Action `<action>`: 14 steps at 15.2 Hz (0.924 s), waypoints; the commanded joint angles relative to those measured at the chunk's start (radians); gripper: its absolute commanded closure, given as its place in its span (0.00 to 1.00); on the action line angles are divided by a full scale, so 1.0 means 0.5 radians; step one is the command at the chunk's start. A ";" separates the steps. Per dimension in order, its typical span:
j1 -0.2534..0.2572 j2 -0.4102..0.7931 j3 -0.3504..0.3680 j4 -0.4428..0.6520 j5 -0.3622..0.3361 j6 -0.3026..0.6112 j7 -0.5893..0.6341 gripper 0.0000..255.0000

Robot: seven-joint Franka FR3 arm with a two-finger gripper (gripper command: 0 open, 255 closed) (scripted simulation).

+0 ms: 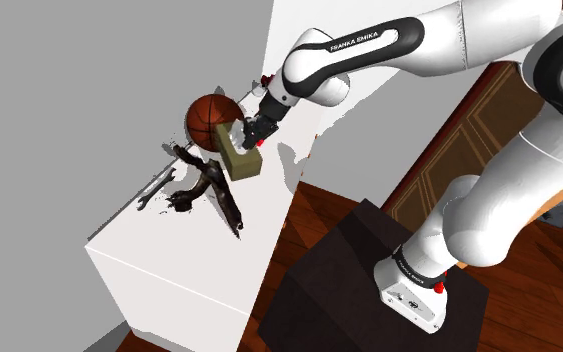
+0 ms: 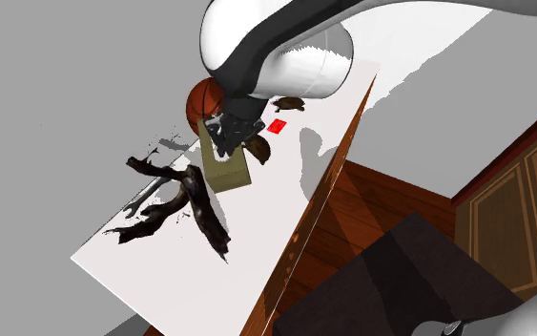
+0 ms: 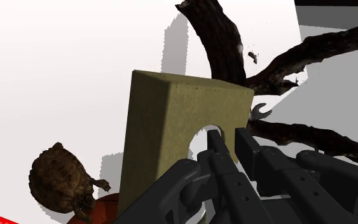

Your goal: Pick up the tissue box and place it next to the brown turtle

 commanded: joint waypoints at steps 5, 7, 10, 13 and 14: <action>-0.010 -0.090 -0.005 0.063 -0.080 -0.141 0.092 1.00; -0.013 -0.115 -0.007 0.089 -0.103 -0.189 0.119 1.00; -0.019 -0.150 -0.009 0.131 -0.134 -0.262 0.159 1.00; -0.024 -0.182 -0.010 0.178 -0.163 -0.335 0.195 1.00; -0.026 -0.191 -0.011 0.194 -0.172 -0.359 0.207 1.00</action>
